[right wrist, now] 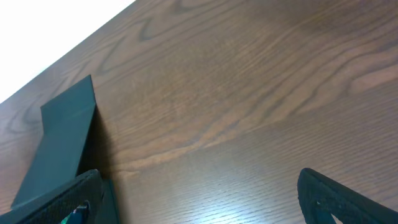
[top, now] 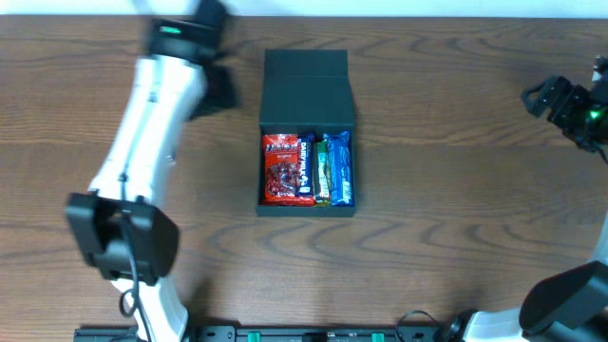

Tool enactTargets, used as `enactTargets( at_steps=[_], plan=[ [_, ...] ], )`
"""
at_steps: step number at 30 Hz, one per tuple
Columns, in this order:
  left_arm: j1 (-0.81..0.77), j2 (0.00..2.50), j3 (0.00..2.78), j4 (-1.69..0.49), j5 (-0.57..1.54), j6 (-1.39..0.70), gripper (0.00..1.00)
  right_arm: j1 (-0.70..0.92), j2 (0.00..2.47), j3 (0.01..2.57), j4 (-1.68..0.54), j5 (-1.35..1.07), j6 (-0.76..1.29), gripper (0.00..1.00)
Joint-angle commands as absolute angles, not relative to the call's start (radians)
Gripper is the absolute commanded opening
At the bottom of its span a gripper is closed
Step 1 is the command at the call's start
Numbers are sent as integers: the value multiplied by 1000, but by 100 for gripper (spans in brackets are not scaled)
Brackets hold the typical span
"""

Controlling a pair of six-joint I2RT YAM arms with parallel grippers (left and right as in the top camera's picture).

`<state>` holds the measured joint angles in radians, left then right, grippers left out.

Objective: Pack container
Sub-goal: 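Release the bar and move the left gripper to the Eclipse tin, then grasp the blue Eclipse mint tin with the left gripper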

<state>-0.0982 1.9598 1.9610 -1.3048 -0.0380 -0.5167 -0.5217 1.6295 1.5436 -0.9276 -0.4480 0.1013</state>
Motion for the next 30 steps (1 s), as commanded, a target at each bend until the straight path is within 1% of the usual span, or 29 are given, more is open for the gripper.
enactTargets(
  at_steps=[1,3,6,9,14,18,21,26,30],
  plan=[
    [38,1952,1921,-1320,-13,-747,63,-529,1635,1556,-941,-446,89,99],
    [123,1952,1859,-1291,27,-872,62,-529,1635,1556,-952,-446,97,99],
    [200,1952,1716,-1201,111,-1055,61,-529,1635,1556,-968,-445,97,99],
    [214,1952,1586,-1073,174,-1156,61,-529,1635,1556,-981,-445,97,99],
    [211,1952,1412,-874,201,-1344,57,-529,1635,1556,-1002,-446,100,99],
    [211,1952,1376,-809,182,-1362,57,-529,1635,1556,-1030,-445,99,99],
    [211,1952,1375,-801,131,-1362,61,-529,1635,1556,-1043,-445,100,99],
    [211,1953,1375,-789,52,-1356,64,-529,1635,1556,-1050,-445,100,99],
    [211,1953,1375,-743,40,-1282,66,-529,1635,1556,-1057,-446,109,99]
  ],
)
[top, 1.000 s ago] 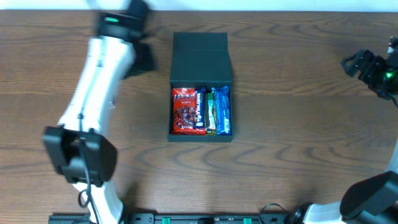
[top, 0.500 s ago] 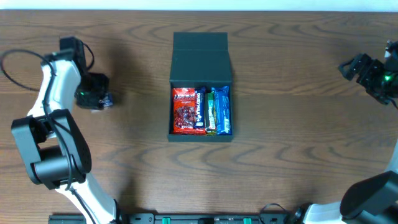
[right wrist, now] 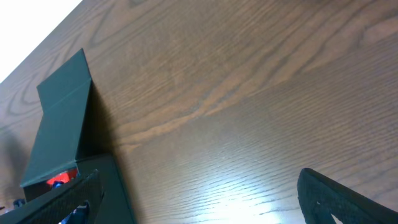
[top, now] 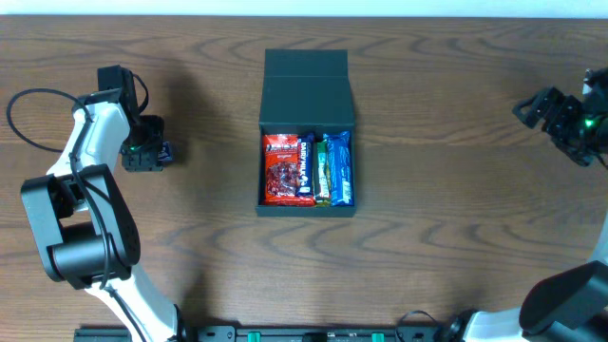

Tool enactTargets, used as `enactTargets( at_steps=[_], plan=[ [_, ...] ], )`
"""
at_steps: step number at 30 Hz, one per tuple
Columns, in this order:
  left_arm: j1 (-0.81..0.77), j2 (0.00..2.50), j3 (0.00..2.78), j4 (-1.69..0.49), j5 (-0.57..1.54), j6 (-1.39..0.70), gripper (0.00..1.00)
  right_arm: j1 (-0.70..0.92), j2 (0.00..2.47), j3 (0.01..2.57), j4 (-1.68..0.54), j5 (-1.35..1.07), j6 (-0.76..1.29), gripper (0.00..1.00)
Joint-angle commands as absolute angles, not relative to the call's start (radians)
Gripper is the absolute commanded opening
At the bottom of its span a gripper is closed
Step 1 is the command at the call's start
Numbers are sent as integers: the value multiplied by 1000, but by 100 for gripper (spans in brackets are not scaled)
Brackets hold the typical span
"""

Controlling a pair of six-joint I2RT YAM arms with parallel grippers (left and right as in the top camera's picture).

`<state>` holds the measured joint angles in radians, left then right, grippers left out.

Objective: Pack container
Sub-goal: 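Grasp the blue Eclipse mint tin with the left gripper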

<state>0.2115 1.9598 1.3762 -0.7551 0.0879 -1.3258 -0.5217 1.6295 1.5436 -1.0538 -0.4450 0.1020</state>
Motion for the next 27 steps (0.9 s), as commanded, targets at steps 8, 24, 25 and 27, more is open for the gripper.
enactTargets(
  at_steps=[8,24,25,27],
  plan=[
    [211,1964,1369,-728,22,-1252,67,-529,1635,1556,-1076,-445,119,99],
    [211,2036,1356,-720,25,-1252,67,-529,1635,1556,-1093,-445,119,99],
    [211,2040,1356,-719,26,-1252,67,-529,1635,1556,-1093,-445,119,99],
    [211,2040,1356,-717,23,-1252,67,-529,1635,1556,-1092,-445,119,99]
  ],
)
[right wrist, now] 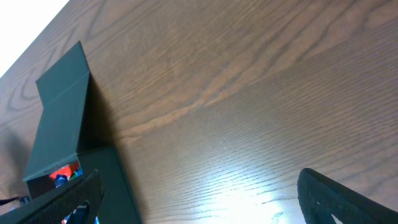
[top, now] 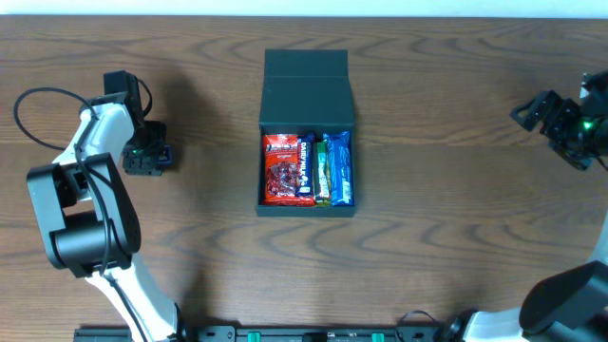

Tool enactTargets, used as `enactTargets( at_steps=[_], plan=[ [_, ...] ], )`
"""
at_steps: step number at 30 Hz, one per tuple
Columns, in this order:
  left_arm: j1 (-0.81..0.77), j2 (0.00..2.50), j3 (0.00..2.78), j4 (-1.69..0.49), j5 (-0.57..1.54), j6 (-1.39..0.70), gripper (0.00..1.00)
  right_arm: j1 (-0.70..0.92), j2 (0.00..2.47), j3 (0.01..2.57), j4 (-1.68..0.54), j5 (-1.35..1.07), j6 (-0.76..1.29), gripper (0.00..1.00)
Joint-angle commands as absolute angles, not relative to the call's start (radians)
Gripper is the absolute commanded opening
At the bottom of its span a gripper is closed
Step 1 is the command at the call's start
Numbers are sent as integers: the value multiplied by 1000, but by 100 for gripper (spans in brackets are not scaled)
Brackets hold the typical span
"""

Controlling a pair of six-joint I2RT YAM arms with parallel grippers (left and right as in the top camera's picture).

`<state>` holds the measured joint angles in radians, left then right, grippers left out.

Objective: Pack container
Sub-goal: 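Grasp the blue Eclipse mint tin with the left gripper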

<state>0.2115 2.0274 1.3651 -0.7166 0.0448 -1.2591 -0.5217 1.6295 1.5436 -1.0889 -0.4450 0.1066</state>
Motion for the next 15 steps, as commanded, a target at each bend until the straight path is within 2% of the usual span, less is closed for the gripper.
enactTargets(
  at_steps=[1,3,9,13,15],
  plan=[
    [211,2040,1356,-711,23,-1251,67,-529,1635,1556,-1092,-445,119,99],
    [211,2040,1356,-705,22,-1248,66,-529,1635,1556,-1092,-445,119,99],
    [211,2040,1356,-698,22,-1247,46,-529,1635,1556,-1090,-445,119,99],
    [211,2040,1356,-693,22,-1229,42,-529,1635,1556,-1085,-445,119,99],
    [211,2040,1356,-693,22,-1225,36,-529,1635,1556,-1085,-445,119,99]
  ],
)
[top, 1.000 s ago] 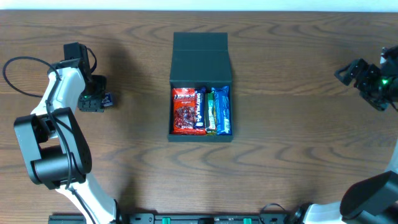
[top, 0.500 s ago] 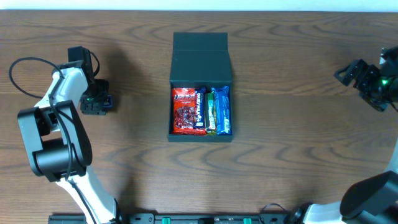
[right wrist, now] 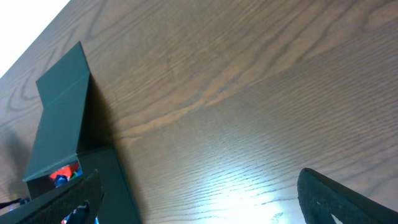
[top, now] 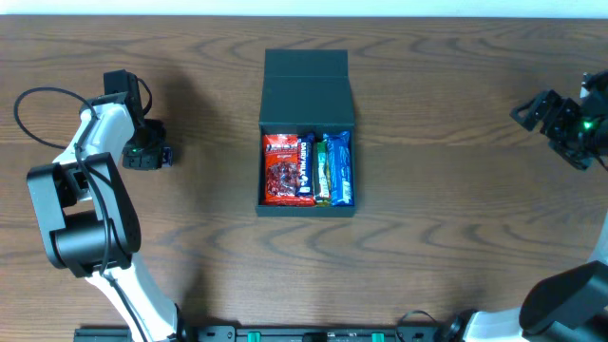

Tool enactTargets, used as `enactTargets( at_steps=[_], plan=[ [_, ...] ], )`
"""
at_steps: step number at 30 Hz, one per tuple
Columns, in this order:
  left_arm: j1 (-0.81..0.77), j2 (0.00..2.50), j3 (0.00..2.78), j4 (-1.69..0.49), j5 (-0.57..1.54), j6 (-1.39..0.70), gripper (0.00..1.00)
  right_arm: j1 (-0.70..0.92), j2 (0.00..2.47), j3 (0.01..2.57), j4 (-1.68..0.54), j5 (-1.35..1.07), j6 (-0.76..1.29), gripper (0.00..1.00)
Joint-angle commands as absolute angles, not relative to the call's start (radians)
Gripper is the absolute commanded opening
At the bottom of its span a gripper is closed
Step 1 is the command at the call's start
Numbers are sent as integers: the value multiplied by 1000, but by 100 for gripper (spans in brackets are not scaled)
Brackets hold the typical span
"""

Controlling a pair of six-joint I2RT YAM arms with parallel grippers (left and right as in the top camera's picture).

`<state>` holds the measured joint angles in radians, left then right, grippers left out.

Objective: Pack container
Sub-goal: 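Grasp the blue Eclipse mint tin with the left gripper, then lower the Eclipse tin into the box and release it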

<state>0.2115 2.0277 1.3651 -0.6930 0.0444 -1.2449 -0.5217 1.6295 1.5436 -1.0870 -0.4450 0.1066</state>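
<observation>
A dark green box (top: 307,198) stands mid-table with its lid (top: 306,87) folded open toward the back. Inside lie a red snack bag (top: 281,169), a blue bar, a green bar (top: 323,169) and another blue bar (top: 342,169), side by side. My left gripper (top: 152,154) rests low at the table's left, well clear of the box; its jaws are too small to read. At the far right, my right gripper (top: 528,106) stands open and holds nothing. The right wrist view shows that gripper (right wrist: 199,199) spread wide over bare wood, with the box (right wrist: 59,118) off to its left.
A black cable (top: 38,95) loops beside the left arm near the table's left edge. The brown wooden table (top: 446,218) stretches between the box and each gripper. A white strip runs along the table's back edge.
At first my left arm reached across the left half of the table, its gripper beside the open lid. A second later it was folded back at the far left, and it has stayed there. The right gripper stayed open, shifting only slightly.
</observation>
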Motion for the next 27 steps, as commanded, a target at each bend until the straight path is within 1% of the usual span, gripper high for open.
enactTargets(
  at_steps=[1,4,9,11,15,21,24,27],
  plan=[
    [211,2040,1356,-693,22,-1223,35,-529,1635,1556,-1085,-445,118,99],
    [211,2040,1356,-685,22,-1184,31,-529,1635,1556,-1085,-445,119,99],
    [211,2040,1357,-676,29,-1147,30,-529,1635,1556,-1085,-445,119,99],
    [211,2040,1358,-674,50,-1147,27,-529,1635,1556,-1085,-445,119,99],
    [211,2040,1364,-637,97,-1082,6,-529,1635,1556,-1085,-445,118,99],
    [175,2040,1462,-617,240,-952,6,-529,1635,1556,-1084,-444,118,99],
    [91,2039,1558,-637,216,-831,6,-529,1635,1556,-1073,-444,118,99],
    [-19,2038,1667,-702,115,-723,6,-529,1635,1556,-1068,-444,118,99]
  ],
)
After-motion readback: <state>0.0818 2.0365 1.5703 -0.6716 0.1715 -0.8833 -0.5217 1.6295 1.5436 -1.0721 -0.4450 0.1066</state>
